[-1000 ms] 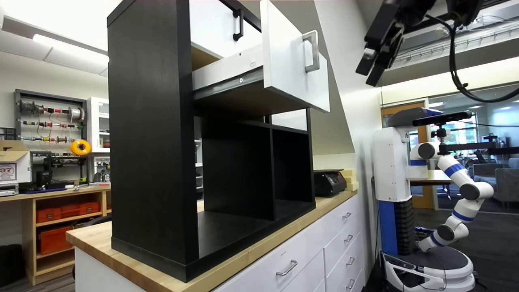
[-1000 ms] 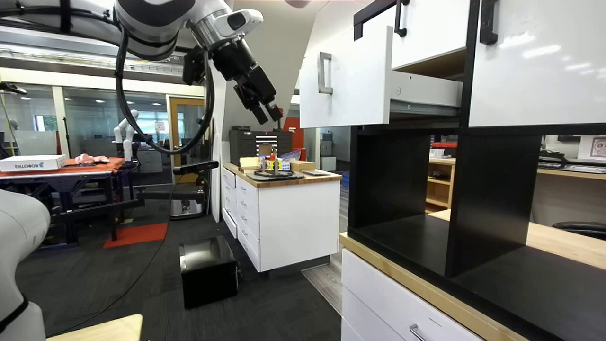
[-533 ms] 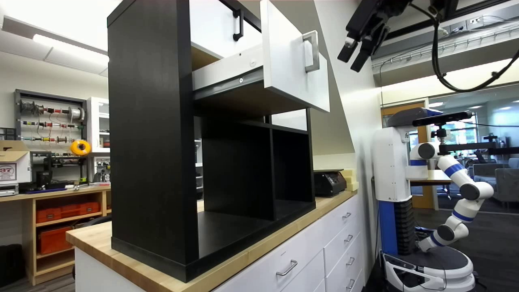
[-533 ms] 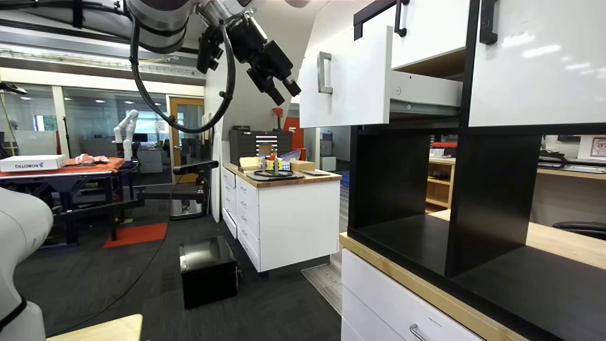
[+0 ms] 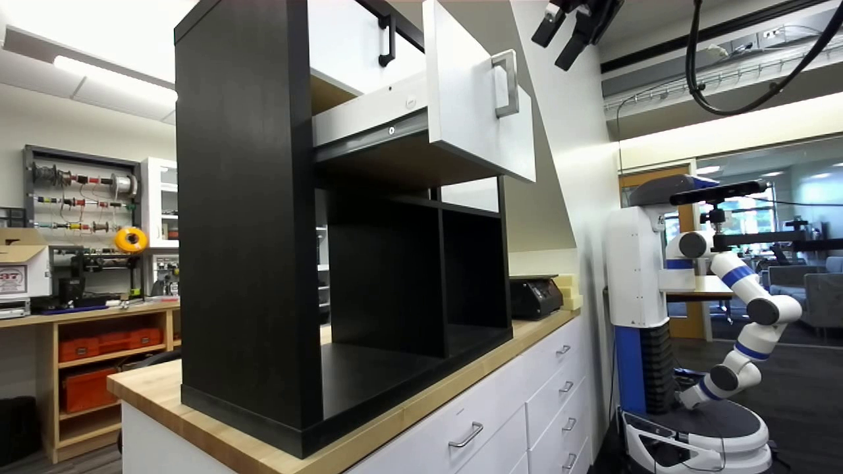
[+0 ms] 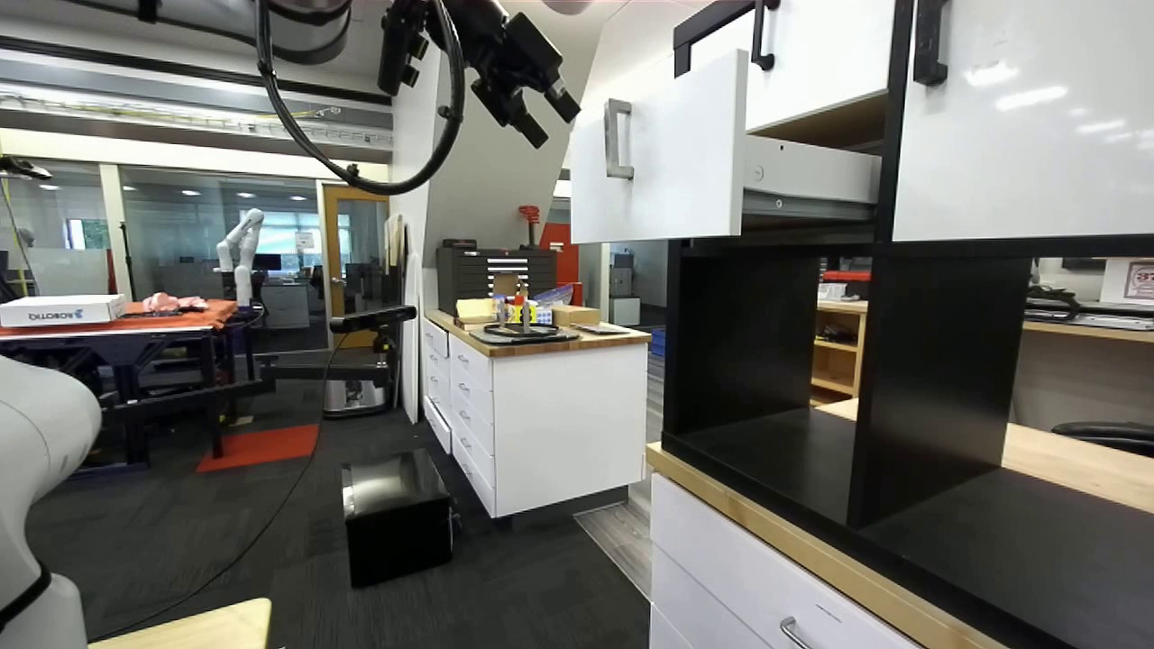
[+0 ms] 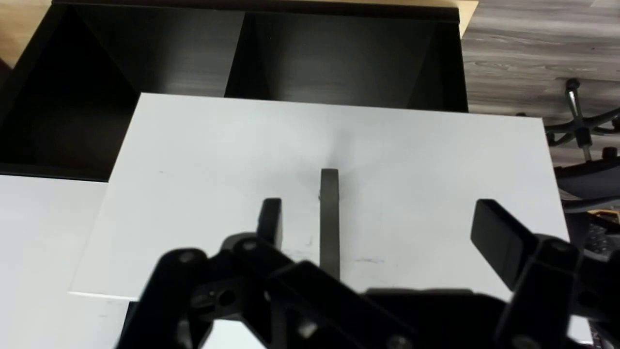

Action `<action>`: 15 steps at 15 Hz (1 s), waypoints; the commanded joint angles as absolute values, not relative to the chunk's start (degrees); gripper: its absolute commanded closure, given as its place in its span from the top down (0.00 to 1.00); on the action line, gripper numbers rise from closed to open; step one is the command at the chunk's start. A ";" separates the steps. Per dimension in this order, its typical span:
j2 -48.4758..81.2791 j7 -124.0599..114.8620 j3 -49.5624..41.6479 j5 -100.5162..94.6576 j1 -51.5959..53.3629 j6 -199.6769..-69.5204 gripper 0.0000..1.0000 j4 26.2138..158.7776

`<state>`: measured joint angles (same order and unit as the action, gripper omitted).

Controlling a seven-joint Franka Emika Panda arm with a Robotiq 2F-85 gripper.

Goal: Push the open drawer closed

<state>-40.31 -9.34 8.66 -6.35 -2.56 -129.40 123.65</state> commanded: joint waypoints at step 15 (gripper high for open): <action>-33.10 -9.02 6.38 -7.26 -3.16 -140.74 0.33 122.03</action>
